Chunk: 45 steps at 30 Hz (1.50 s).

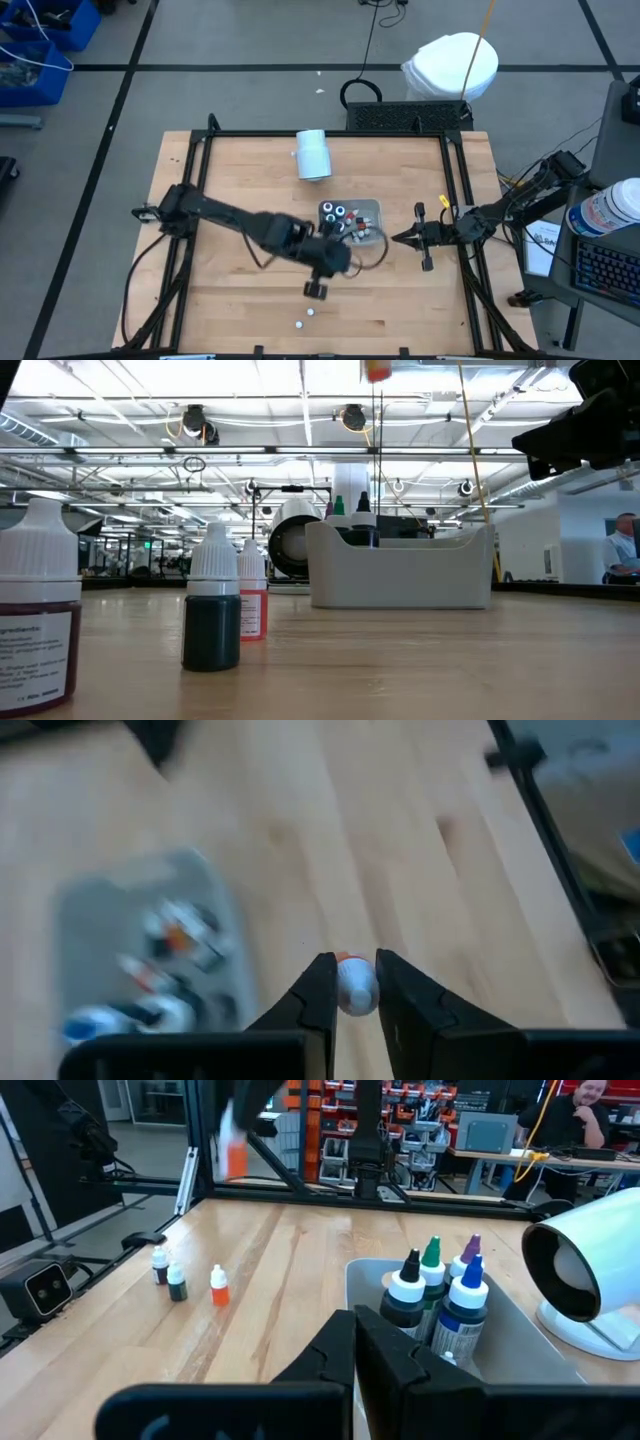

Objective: Pick & Place food coloring
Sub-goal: Put the orange food coloring bottle into the gray bin

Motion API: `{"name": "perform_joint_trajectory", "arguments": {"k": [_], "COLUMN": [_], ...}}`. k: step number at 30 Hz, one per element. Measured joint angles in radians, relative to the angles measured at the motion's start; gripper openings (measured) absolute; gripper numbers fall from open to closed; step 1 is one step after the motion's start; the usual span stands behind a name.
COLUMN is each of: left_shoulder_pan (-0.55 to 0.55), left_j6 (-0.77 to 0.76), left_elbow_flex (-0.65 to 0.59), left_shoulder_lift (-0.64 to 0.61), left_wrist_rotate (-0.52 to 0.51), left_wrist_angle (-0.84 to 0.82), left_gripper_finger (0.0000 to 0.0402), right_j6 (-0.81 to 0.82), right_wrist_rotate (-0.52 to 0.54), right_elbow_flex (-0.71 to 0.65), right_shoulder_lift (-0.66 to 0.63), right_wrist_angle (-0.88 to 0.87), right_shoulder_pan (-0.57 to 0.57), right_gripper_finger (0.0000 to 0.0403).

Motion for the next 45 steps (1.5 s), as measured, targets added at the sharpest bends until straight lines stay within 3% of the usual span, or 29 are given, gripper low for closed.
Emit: {"name": "perform_joint_trajectory", "arguments": {"k": [8,13,21,45], "left_shoulder_pan": [0.175,0.268,0.364,0.376], "left_j6": [0.104,0.19,0.261,0.254], "left_elbow_flex": [0.055,0.054,0.053,0.052], "left_shoulder_lift": [0.026,0.111,0.239,0.36], "left_wrist_rotate": [0.015,0.104,0.127,0.133], "left_wrist_angle": [0.169,0.177,0.253,0.359], "left_gripper_finger": [0.0055,0.0056,0.0057,0.0058], "right_j6": [0.025,0.015,-0.02,-0.066], "right_wrist_rotate": [-0.009,-0.009,-0.033,-0.033], "right_elbow_flex": [0.0,0.0,0.001,0.001], "right_shoulder_lift": [-0.001,-0.018,-0.076,-0.129], "right_wrist_angle": [0.0,0.01,-0.016,-0.053], "right_shoulder_pan": [0.0,0.001,0.001,0.001], "right_gripper_finger": [0.0,0.0,0.0,0.0]}}
